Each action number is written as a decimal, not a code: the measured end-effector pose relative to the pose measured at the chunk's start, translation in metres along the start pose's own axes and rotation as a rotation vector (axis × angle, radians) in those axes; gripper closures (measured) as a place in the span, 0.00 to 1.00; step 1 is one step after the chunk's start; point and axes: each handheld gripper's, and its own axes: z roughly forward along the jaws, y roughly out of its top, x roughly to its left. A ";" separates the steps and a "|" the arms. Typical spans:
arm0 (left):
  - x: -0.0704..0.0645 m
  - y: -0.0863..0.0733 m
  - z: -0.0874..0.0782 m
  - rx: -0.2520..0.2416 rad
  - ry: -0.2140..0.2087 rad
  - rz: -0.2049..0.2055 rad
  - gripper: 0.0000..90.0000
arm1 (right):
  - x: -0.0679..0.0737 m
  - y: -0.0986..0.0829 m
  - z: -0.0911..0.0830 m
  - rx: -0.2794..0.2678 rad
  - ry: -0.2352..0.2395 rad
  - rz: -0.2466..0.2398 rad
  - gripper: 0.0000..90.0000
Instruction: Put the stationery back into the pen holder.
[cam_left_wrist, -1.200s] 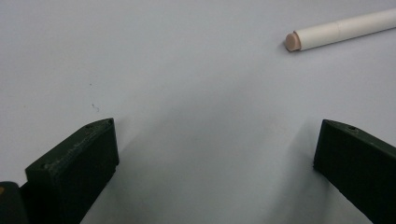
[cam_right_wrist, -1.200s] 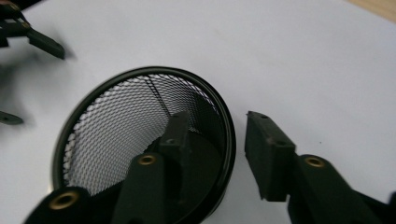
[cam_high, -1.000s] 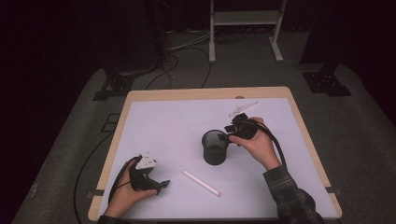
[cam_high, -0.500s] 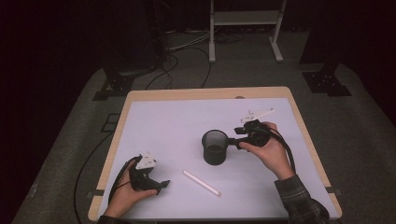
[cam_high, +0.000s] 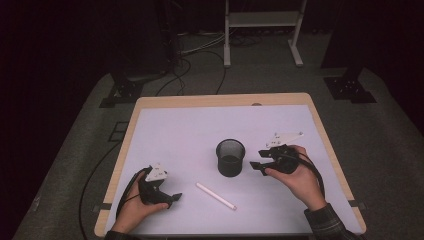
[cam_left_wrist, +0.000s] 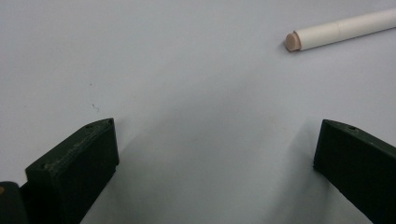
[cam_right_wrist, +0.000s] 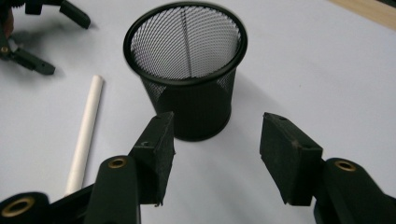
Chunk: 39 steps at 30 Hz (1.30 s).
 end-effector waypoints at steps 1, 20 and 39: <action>0.000 0.000 0.000 0.000 0.000 0.000 0.00 | 0.001 -0.002 0.000 0.001 0.000 -0.007 0.49; 0.000 0.000 0.000 -0.001 0.000 -0.002 0.00 | 0.038 -0.023 0.021 0.070 0.101 -0.046 0.58; 0.000 0.000 0.000 -0.001 0.001 0.001 0.00 | 0.080 -0.023 0.062 0.119 0.212 -0.118 0.65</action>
